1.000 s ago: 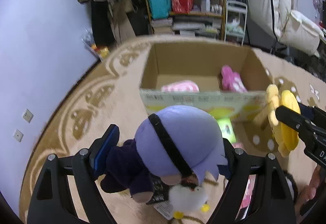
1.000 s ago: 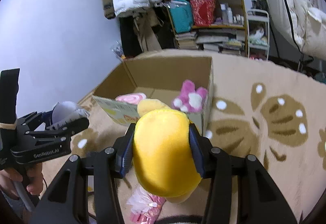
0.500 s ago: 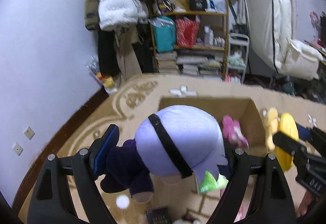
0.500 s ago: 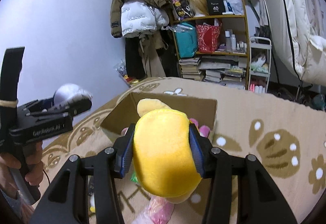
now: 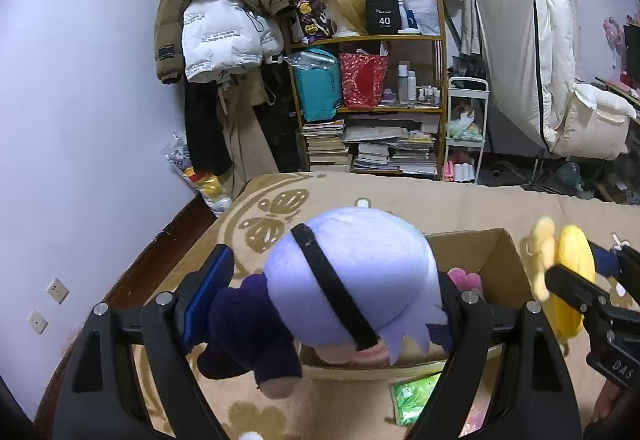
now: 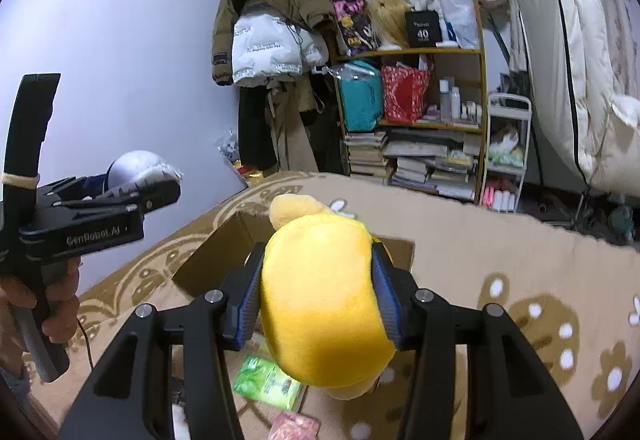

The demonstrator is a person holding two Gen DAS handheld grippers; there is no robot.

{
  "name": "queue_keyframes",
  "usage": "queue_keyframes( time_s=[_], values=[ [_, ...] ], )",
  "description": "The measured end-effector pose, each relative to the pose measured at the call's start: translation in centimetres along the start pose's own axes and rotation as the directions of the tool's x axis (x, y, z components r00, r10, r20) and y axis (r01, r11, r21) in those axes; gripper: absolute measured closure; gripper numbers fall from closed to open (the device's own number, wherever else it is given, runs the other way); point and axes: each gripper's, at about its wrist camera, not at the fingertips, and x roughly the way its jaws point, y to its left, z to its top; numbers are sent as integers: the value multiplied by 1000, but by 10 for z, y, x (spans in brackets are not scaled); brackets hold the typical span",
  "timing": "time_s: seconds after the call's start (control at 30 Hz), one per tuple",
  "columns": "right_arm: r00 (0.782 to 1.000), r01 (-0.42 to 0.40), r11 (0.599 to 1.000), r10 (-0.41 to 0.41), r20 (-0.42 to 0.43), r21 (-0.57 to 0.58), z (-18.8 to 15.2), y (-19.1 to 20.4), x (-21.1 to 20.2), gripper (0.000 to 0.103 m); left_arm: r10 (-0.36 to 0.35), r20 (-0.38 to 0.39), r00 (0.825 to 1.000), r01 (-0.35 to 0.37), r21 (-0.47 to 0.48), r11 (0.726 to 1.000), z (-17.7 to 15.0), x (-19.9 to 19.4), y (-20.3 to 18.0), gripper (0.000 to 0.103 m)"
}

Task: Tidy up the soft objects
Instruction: 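Carry the penguin with the left tool while the right tool carries the duck, dropping both into the box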

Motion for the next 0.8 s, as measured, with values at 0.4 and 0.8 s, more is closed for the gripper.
queue_keyframes(
  time_s=[0.4,0.8],
  values=[
    [999,-37,998,36,-18,-58,-17,4,25,49,-32,-32,999,33,31,999,-5,17,-15,19],
    [995,-74,997,73,-66,-11,-30,-11,38,46,-77,-113,991,80,21,997,-19,50,-26,18]
  ],
)
